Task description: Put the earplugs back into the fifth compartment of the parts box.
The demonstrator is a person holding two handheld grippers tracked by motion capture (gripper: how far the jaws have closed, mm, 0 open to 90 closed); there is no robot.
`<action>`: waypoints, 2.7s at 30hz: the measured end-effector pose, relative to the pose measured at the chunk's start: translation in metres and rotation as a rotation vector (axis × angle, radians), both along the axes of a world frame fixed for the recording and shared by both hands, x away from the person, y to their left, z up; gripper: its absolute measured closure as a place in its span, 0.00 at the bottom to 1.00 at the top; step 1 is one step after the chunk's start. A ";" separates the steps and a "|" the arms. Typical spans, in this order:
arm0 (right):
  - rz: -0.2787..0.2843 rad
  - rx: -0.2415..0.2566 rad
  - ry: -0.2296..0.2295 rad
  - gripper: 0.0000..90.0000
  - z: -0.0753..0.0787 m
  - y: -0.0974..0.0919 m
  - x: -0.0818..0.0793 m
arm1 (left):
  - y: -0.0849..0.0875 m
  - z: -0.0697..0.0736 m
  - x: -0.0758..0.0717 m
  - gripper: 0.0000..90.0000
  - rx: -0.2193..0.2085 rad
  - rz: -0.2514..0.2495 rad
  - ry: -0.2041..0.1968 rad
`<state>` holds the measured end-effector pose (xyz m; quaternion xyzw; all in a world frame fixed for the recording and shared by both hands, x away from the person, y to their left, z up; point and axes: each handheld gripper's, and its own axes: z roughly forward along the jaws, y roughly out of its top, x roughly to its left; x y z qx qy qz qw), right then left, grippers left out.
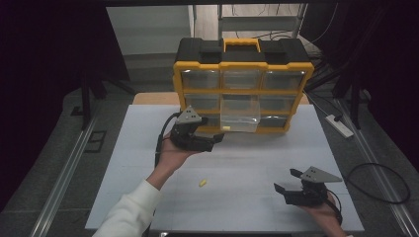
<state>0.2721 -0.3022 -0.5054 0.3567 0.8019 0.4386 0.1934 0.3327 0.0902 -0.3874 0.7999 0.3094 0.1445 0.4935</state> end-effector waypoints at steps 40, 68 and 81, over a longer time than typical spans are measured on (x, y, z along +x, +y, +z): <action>-0.004 -0.003 0.000 0.19 0.000 0.000 0.000 | 0.016 -0.080 -0.044 0.23 0.126 -0.050 0.156; -0.002 -0.008 0.003 0.19 -0.001 0.001 0.000 | -0.002 -0.128 -0.031 0.33 0.375 -0.088 0.293; -0.002 -0.011 0.000 0.19 -0.001 0.001 0.000 | -0.005 -0.133 -0.030 0.50 0.412 -0.105 0.307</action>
